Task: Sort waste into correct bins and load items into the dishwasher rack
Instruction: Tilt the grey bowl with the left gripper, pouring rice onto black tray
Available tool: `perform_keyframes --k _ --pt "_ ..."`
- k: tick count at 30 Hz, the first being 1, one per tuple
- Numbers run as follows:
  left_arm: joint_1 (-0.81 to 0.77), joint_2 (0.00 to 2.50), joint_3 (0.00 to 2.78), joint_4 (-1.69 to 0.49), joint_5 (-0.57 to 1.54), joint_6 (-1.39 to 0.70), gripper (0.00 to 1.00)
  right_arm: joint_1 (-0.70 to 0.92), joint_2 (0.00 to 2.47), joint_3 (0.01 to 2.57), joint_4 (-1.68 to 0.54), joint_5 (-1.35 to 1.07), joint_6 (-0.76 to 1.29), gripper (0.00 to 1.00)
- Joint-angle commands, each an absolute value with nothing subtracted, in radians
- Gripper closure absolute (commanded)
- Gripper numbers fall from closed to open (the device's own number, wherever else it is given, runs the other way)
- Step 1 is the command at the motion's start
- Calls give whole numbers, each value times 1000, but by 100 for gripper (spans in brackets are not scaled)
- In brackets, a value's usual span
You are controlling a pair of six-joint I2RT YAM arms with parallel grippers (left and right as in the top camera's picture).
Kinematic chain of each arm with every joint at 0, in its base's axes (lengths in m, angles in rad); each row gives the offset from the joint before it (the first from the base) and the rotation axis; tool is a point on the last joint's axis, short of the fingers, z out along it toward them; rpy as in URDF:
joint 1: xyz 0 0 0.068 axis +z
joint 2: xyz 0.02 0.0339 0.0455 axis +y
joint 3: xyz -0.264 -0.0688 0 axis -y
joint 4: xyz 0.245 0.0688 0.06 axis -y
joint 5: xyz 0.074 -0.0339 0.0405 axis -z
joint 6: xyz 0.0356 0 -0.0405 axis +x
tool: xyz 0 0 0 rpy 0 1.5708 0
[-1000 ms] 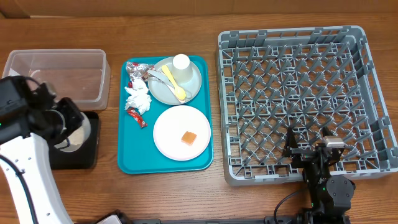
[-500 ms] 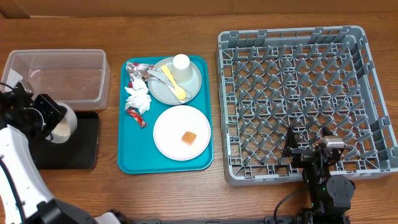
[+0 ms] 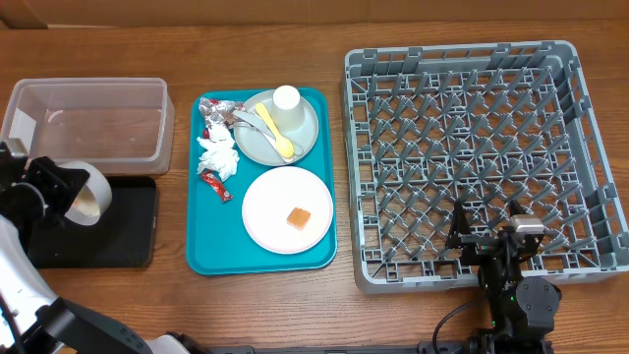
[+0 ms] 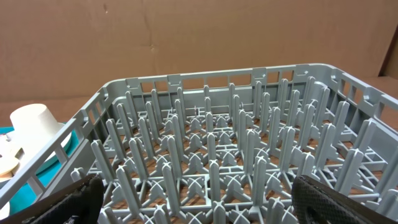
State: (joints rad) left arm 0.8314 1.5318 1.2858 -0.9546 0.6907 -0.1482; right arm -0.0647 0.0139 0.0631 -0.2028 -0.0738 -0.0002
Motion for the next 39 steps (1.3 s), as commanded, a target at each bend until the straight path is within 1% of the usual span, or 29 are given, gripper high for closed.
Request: perform_keyframes --k 1,4,8,12,17,20,24,27,34,39 --pt "889 1531 1301 -980 805 -71 96 -68 3 60 -199 -72 -1 0" --pt "906 1531 1288 -986 807 -65 96 -68 3 60 -199 -72 -1 0" --pt "910 1531 1278 -951 915 14 96 -68 3 60 -199 -72 -1 0" --pt "910 1531 1278 -939 962 28 96 -68 3 60 -199 -72 -1 0" --pt "911 1531 1254 -929 962 63 96 -68 3 60 -199 -72 -1 0" --pt "911 1531 1215 -887 973 67 96 -68 3 60 -199 -72 -1 0" --pt "912 1531 1162 -832 1044 70 96 -68 3 60 -199 -72 -1 0" --pt "912 1531 1145 -823 1124 141 96 -68 3 60 -199 -72 -1 0" --pt "925 1531 1145 -834 1124 162 96 -68 3 60 -199 -72 -1 0" --pt "965 1531 1144 -855 1126 162 96 -68 3 60 -199 -72 -1 0"
